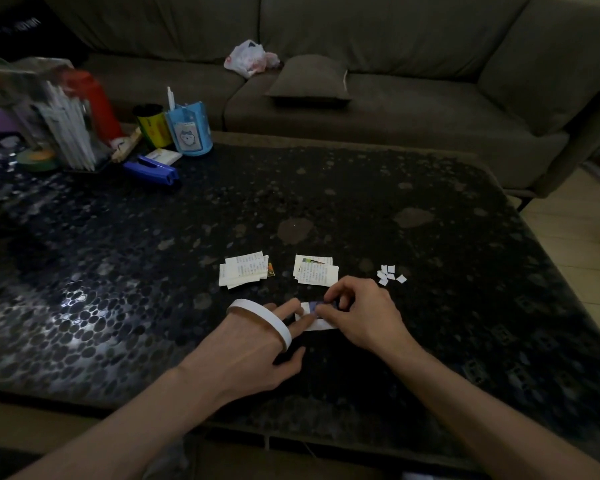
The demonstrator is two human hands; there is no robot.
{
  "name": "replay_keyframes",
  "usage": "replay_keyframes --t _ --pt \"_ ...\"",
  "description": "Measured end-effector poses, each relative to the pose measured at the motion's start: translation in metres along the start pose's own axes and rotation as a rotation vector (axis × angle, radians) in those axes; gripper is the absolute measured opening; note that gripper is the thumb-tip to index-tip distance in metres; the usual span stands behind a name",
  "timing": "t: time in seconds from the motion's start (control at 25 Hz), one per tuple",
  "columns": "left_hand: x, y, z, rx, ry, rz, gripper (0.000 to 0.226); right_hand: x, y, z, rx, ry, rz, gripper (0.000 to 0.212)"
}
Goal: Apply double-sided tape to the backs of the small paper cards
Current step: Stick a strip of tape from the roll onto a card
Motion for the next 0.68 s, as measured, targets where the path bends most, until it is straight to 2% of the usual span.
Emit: replay_keyframes --t 0.44,0.6,0.68 --pt "0.01 -0.0039 0.0085 0.075 -0.04 0.085 0.061 -0.0047 -0.0013 -0.0025 -0.022 -0.018 0.008 0.025" --pt "0.009 -0.0041 0.0062 0.101 -0.039 0.087 0.063 -0.0097 0.0052 -0.0077 -0.168 -0.07 0.047 0.014" --pt "0.0086 -0.003 0.0053 0.104 -0.046 0.086 0.063 -0.0076 0.0059 -0.0057 -0.187 -0.063 0.063 0.022"
Point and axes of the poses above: each hand's wrist, its own x-axis away from the middle knuckle, its own y-axis out of the back of the hand, z = x × y, the point moved 4 cm from there along -x, towards the middle knuckle, and after that the axes turned 6 degrees about -x, right-handed, at the moved point
